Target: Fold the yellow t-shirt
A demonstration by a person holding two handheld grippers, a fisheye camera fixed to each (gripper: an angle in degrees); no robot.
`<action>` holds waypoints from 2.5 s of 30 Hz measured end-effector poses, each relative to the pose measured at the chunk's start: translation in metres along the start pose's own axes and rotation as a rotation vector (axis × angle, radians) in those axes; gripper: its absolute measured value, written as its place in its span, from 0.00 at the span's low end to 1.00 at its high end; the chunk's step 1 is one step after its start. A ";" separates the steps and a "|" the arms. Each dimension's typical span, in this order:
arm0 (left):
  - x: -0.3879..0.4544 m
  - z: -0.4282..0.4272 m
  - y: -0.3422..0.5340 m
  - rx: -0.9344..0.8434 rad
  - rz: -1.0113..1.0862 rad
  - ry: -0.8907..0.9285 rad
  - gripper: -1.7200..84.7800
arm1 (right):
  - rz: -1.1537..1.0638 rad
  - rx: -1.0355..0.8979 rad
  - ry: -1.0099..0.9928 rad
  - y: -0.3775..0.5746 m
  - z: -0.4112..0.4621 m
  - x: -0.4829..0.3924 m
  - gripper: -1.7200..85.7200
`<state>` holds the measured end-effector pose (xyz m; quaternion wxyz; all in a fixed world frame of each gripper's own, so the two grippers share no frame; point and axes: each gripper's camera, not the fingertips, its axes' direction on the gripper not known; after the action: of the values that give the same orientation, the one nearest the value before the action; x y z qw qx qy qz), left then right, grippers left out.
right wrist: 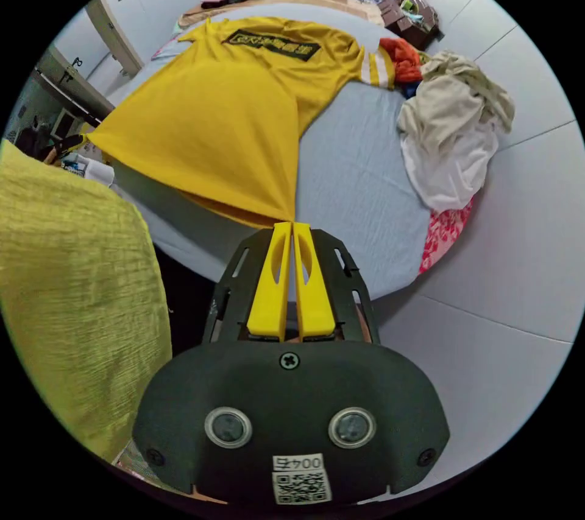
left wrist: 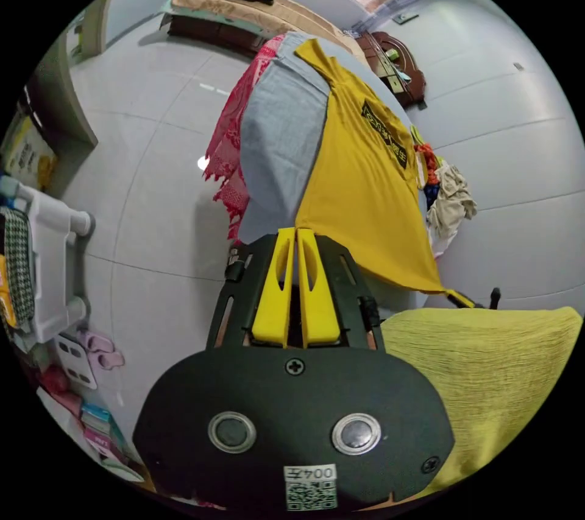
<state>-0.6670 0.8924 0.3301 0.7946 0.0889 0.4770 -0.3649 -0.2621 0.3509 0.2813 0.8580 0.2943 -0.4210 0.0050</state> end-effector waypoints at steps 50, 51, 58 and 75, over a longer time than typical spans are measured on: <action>-0.121 0.013 -0.034 0.005 0.005 0.171 0.02 | -0.147 0.050 0.120 0.064 -0.002 -0.039 0.01; -0.123 0.017 -0.036 -0.002 -0.004 0.165 0.02 | -0.151 0.031 0.110 0.064 0.010 -0.038 0.01; -0.132 0.050 -0.061 -0.042 -0.060 0.133 0.02 | -0.167 -0.077 0.096 0.068 0.070 -0.028 0.01; -0.048 0.067 -0.128 -0.024 0.067 -0.091 0.02 | 0.064 -0.050 -0.093 0.105 0.068 0.086 0.06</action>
<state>-0.7191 0.7914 0.4315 0.8284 0.0787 0.4413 -0.3359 -0.2822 0.3828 0.4288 0.8440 0.2590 -0.4696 0.0083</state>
